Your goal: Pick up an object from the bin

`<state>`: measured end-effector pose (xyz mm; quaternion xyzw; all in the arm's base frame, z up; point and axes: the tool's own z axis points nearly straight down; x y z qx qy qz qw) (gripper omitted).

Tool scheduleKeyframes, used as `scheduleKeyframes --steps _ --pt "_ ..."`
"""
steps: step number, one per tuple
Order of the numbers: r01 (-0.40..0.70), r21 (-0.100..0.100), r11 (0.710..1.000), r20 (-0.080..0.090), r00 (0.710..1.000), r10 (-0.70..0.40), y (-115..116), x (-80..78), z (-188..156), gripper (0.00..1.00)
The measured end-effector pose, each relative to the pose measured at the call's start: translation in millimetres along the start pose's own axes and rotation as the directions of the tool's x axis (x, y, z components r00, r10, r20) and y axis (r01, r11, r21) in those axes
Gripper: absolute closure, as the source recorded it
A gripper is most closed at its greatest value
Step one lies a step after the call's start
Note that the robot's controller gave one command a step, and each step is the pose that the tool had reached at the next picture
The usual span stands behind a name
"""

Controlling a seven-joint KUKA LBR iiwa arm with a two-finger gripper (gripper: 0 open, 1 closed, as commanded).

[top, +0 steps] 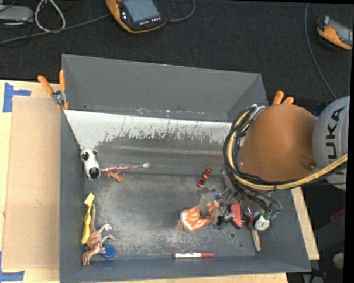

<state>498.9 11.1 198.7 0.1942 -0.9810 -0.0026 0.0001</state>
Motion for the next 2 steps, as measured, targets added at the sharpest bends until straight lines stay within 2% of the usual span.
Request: scheduleKeyframes --steps 1,2 --pt "0.145 0.002 0.989 0.002 0.989 -0.145 -10 -9.8 36 1.0" --pt "0.23 -0.011 0.973 -0.013 0.973 -0.231 -5 0.3 18 1.0"
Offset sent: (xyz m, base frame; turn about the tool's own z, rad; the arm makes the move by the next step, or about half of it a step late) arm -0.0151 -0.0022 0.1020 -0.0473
